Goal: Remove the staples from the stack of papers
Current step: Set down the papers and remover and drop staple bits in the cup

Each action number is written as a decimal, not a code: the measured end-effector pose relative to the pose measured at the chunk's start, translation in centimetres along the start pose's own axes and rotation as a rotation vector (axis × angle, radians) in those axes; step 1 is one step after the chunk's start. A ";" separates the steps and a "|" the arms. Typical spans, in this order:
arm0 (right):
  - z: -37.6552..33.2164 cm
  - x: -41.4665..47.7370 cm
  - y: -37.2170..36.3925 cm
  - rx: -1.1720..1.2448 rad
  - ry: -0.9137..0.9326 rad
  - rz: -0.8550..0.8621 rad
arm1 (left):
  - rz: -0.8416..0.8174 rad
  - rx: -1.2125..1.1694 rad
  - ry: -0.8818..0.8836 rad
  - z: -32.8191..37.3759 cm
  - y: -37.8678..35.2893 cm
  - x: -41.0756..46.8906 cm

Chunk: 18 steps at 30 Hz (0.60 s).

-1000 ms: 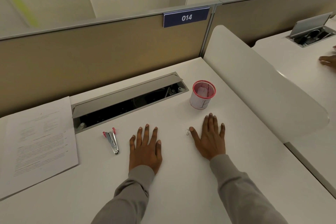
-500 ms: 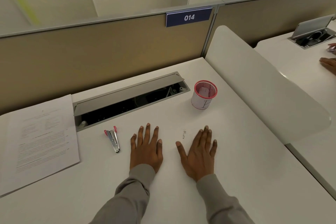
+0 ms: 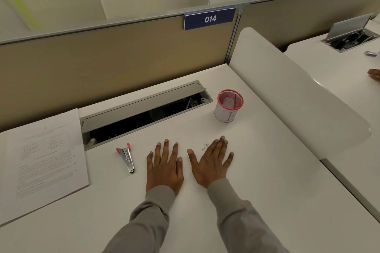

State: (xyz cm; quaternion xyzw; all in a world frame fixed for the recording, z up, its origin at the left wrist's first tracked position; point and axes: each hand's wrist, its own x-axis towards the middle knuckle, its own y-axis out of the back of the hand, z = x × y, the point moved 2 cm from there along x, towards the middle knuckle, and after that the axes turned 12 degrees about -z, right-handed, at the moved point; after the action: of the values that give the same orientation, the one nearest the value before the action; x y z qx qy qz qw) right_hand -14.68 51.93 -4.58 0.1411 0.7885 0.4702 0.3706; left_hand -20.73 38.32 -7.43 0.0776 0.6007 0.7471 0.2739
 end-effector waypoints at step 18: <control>3.3 5.1 3.7 -0.058 0.037 0.102 | -0.014 0.020 0.001 0.0 0.0 0.0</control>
State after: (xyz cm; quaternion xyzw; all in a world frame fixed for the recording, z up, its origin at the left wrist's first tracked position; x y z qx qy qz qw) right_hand -16.28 58.88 -4.76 0.1617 0.7732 0.5135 0.3352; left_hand -20.75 38.30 -7.44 0.0756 0.6087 0.7393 0.2778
